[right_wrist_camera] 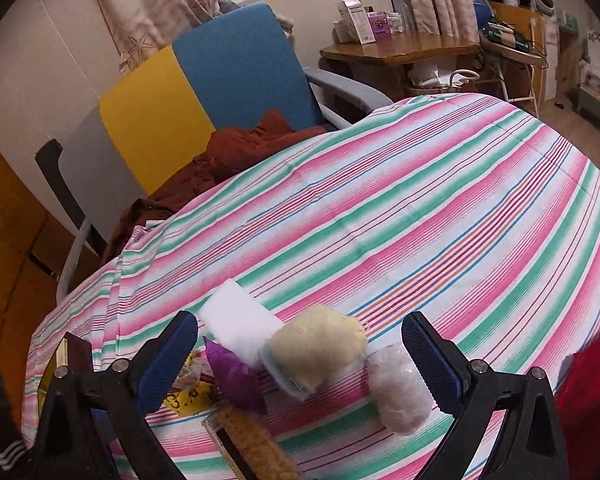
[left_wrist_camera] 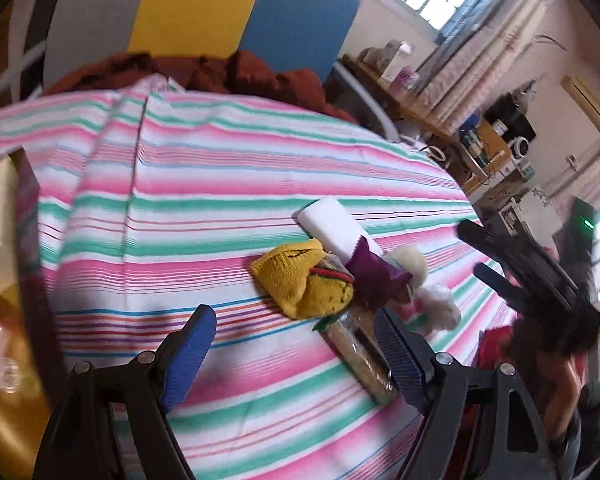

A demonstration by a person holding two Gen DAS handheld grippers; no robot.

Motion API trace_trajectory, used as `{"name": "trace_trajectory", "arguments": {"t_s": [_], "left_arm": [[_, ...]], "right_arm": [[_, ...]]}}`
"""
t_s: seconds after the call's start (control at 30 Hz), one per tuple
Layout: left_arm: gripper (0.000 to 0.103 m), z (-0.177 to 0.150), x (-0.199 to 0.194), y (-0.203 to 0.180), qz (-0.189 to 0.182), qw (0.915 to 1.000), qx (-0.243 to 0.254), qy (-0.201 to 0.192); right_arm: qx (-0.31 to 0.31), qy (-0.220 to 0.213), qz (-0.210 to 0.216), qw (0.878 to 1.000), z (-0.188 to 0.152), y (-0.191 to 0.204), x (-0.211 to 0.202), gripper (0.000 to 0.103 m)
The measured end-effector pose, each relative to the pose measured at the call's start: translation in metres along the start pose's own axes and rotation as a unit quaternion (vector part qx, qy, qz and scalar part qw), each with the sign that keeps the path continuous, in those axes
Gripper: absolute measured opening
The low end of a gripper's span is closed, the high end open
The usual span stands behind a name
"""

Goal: Organize objects
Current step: 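Move both open tools back from the tray toward the remaining items, then grasp the yellow knit glove with the left tool while the right tool grasps the purple packet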

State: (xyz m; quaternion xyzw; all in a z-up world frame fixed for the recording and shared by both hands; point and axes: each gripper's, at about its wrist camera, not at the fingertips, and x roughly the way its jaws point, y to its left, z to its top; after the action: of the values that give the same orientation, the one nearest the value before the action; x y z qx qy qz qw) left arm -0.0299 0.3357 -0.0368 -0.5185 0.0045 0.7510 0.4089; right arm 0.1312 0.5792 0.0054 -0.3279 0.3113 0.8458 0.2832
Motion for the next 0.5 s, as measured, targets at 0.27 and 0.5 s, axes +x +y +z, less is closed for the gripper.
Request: {"name": "trace_trajectory", "arguments": {"t_s": [0.27,0.5], "left_arm": [[0.083,0.024,0.043,-0.007,0.003,0.9997,-0.022,0.012],[0.083,0.028,0.083,-0.006,0.023,0.9984,-0.021,0.047]], "right_arm": [[0.010,-0.003,0.016,1.000,0.001,-0.002,-0.002,0.103],[0.011,0.004,0.024,1.000,0.001,-0.001,0.002,0.103]]}}
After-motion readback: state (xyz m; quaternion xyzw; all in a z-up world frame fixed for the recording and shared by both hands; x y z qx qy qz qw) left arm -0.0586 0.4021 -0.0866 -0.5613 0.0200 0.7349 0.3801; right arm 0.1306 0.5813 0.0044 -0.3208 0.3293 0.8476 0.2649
